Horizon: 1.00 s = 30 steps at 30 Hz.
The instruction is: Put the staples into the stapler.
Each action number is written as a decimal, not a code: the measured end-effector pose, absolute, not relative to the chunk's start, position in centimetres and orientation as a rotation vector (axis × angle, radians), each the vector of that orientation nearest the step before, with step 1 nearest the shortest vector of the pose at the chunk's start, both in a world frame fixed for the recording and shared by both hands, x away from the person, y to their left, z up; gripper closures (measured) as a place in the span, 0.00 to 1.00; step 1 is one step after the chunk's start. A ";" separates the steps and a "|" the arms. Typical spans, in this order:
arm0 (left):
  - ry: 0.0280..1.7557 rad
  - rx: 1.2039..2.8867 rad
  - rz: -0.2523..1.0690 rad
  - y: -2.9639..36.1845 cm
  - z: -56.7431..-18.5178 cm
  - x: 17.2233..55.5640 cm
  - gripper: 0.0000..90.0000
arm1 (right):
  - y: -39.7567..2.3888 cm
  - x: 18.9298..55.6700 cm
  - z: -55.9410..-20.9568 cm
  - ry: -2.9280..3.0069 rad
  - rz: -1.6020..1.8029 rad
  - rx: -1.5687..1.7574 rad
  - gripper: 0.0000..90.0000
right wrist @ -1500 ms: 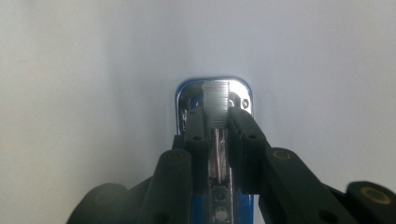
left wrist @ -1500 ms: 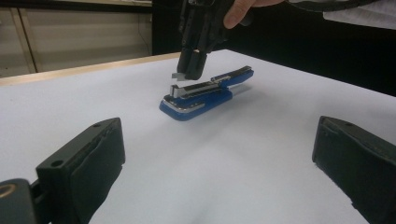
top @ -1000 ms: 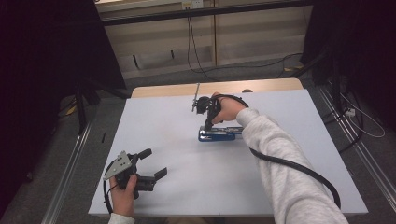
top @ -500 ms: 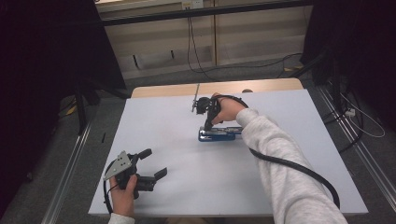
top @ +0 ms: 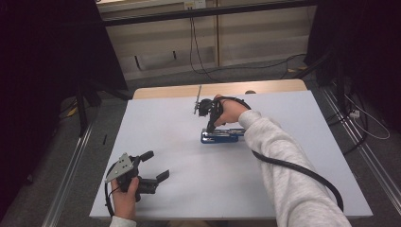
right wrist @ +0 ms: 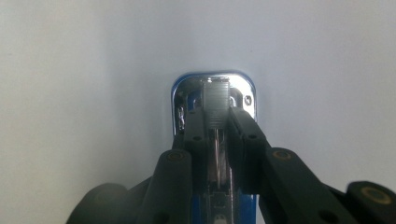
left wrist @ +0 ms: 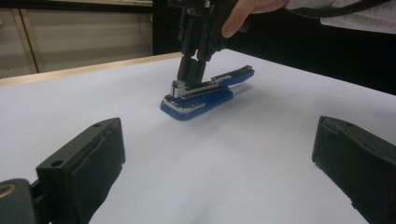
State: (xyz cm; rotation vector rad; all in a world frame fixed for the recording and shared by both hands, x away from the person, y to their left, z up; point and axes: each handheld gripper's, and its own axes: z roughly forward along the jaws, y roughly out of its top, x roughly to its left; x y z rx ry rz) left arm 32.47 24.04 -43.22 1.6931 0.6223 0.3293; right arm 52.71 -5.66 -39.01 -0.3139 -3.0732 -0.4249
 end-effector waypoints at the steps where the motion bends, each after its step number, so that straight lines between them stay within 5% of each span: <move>1: 0.623 1.693 0.329 24.0 -43.2 32.5 0.03 | -5.7 52.7 -39.0 -3.074 -0.424 -0.314 0.87; 16: 0.624 1.696 0.325 24.0 -43.3 32.6 0.03 | -6.0 52.4 -38.9 -3.076 -0.460 -0.351 0.75; 30: 0.632 1.705 0.314 23.0 -43.1 33.1 0.03 | -10.9 50.9 -37.6 -3.011 -0.801 -0.575 0.45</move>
